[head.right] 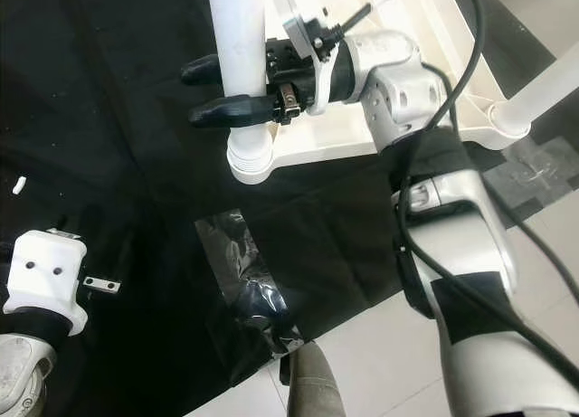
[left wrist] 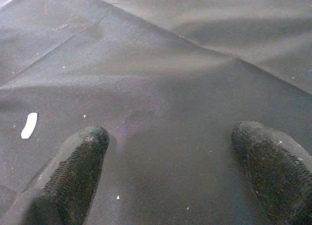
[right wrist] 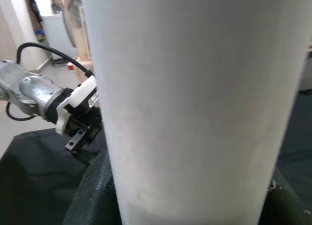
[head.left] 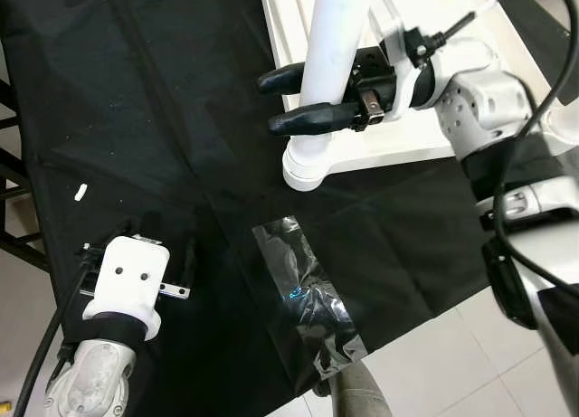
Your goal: Building children table
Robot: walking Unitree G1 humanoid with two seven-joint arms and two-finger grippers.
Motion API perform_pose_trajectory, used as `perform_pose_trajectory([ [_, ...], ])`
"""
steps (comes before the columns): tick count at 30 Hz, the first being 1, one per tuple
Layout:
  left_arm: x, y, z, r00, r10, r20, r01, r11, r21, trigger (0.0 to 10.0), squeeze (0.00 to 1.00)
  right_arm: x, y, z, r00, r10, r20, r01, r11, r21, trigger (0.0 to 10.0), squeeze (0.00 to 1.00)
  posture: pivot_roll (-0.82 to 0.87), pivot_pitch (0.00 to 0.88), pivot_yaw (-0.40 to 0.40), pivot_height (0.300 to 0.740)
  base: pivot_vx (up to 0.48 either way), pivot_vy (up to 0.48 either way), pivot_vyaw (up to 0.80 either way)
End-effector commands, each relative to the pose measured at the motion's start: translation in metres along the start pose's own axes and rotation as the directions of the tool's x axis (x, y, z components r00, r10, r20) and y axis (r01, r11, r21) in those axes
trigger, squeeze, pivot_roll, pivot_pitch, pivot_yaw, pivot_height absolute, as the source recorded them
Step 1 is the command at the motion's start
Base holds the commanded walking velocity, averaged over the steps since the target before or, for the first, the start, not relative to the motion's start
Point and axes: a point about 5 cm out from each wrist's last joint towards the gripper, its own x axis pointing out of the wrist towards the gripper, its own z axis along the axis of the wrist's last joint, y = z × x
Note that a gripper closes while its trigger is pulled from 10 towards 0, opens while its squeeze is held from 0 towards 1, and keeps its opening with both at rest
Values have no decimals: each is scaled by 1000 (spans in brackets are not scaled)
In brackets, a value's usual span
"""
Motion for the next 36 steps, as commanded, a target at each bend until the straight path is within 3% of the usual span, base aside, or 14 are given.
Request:
perform_pose_trajectory([
  [1, -4, -2, -2, 1000, 1, -27, -1, 1000, -4, 10000, 0, 4, 11, -36, 996, 73, -57, -62, 981, 185, 10000, 0, -4, 492, -72, 740, 0, 0, 0],
  [11, -1, -2, -4, 999, 4, -32, -4, 1000, -4, 10000, 0, -4, 34, -24, 984, 169, 49, -176, 937, 302, 10000, 0, -15, 474, -68, 740, 0, 0, 0],
  [15, 1, -3, -5, 999, 5, -32, -5, 1000, -4, 10000, 0, -7, 41, -22, 978, 201, 47, -205, 927, 313, 10000, 0, -15, 472, -69, 740, 0, 0, 0],
  [18, 3, -3, -6, 1000, 7, -31, -7, 1000, -3, 10000, 0, -9, 54, -24, 966, 257, -13, -239, 917, 318, 10000, 0, -18, 468, -67, 740, 0, 0, 0],
  [20, 5, -3, -7, 1000, 7, -31, -7, 1000, -3, 10000, 0, -11, 59, -26, 958, 277, -72, -243, 921, 305, 10000, 0, -25, 461, -67, 740, 0, 0, 0],
  [24, 6, -3, -7, 1000, 7, -30, -8, 1000, -3, 10000, 0, -12, 60, -26, 955, 282, -93, -244, 923, 297, 10000, 0, -25, 461, -67, 740, 0, 0, 0],
  [28, 8, -3, -8, 1000, 7, -27, -7, 1000, -4, 10000, 0, -7, 52, -25, 953, 267, -141, -240, 954, 180, 10000, 0, -28, 453, -69, 740, 0, 0, 0],
  [32, 11, -5, -8, 1000, 7, -23, -7, 1000, -5, 10000, 0, 1, 49, -20, 958, 271, -92, -263, 961, 90, 10000, 0, -25, 448, -75, 740, 0, 0, 0],
  [36, 12, -6, -8, 1000, 9, -19, -9, 1000, -5, 10000, 0, 3, 55, -21, 957, 288, -34, -284, 955, 90, 10000, 0, -21, 447, -76, 740, 0, 0, 0],
])
